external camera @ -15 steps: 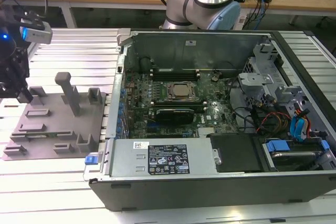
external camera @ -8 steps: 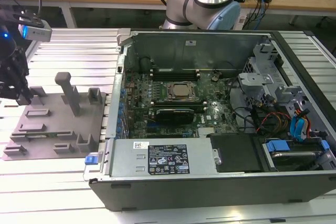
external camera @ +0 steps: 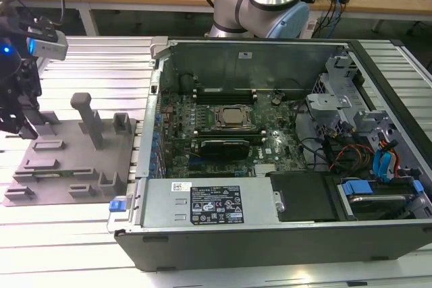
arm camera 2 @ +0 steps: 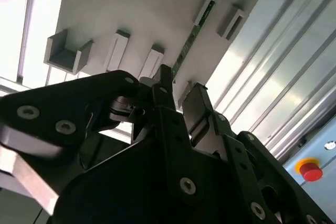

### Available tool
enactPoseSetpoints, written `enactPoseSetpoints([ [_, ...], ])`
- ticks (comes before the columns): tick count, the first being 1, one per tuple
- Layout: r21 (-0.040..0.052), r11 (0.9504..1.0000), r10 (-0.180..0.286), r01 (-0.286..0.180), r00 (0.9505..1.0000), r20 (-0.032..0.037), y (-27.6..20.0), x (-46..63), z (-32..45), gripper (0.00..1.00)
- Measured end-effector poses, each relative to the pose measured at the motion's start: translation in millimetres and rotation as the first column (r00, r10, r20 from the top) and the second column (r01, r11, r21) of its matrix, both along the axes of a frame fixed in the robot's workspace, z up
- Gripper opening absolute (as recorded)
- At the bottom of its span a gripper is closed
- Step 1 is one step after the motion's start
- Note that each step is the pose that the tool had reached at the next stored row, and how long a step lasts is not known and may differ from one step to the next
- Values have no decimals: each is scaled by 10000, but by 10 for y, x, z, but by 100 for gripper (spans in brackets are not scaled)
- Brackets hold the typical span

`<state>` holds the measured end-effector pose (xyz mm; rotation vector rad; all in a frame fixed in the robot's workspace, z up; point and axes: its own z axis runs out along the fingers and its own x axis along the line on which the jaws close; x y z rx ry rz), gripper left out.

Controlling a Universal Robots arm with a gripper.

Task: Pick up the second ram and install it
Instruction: 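Pick up the second ram and move it above second insertion slot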

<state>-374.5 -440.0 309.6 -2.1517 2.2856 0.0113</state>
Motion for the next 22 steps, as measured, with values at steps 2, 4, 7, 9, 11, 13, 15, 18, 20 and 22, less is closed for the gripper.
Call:
enactPoseSetpoints([
  [2, 1, 10000, -2, 2, 10000, -1, -61, 0, 0, 34],
  [4, 7, 10000, -2, 2, 10000, 0, -144, -1, -17, 34],
  [7, 21, 10000, -3, 3, 10000, -2, -170, -1, -124, 34],
  [9, 21, 10000, -2, 2, 10000, -4, -172, -1, -194, 34],
  [11, 21, 10000, -2, 2, 10000, -3, -173, 0, -238, 34],
  [13, 22, 10000, -2, 2, 10000, -4, -173, 0, -279, 34],
  [15, 21, 10000, -2, 2, 10000, -4, -173, 0, -328, 34],
  [18, 21, 10000, -1, 2, 10000, -4, -173, 0, -386, 34],
  [20, 21, 10000, -2, 2, 10000, -4, -173, 0, -399, 34],
  [22, 21, 10000, -1, 1, 10000, -4, -173, 0, -414, 34],
])
